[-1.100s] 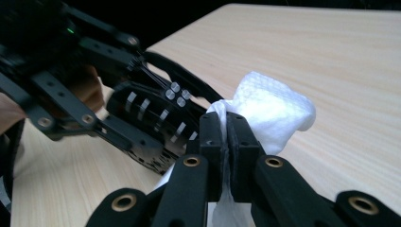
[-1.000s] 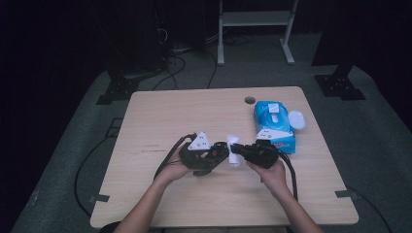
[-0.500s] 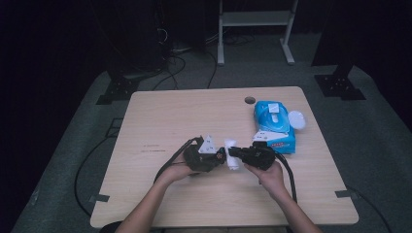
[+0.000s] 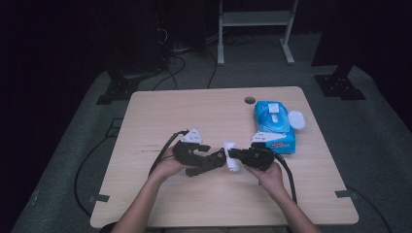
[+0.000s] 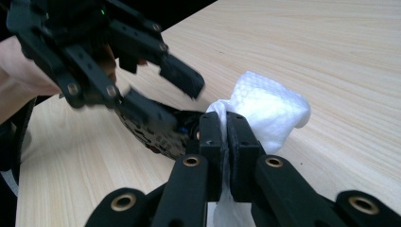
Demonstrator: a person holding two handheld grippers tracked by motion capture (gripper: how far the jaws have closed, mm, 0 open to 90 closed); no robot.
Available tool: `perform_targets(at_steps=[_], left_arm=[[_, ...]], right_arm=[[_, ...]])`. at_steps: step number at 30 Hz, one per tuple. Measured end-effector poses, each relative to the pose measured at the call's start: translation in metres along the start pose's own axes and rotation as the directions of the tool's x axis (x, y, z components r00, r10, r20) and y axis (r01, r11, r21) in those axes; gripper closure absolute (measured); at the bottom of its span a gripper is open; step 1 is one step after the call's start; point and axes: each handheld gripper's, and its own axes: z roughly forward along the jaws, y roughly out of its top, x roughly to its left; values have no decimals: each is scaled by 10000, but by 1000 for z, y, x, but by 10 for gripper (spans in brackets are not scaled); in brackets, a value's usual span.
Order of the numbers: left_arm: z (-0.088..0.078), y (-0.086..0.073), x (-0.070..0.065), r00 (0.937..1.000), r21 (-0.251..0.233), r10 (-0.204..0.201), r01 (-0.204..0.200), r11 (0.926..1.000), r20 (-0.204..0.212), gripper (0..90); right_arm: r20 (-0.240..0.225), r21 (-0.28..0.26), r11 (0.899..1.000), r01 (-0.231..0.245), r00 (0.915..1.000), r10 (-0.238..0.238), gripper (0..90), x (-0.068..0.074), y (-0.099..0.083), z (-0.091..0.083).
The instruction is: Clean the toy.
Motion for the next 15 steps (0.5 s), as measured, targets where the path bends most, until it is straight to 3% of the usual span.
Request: perform_targets(at_steps=[3,6,9,15], left_arm=[[-7,-5,9,9982,-316,-544,552,9980,253,483],[-8,-11,15,9924,-374,-1054,1079,9935,640,451],[-5,-15,14,9930,-55,-997,1002,9949,633,426],[-6,-15,12,9950,-47,-858,861,9963,504,377]], right_arm=[[30,10,10000,-41,10000,41,856,-1,-1,-1],[60,40,10000,-14,10000,14,856,-2,-1,-1],[74,54,10000,-41,10000,40,856,-3,-2,-1],[140,103,9999,-2,9999,1,853,-4,-3,-4]])
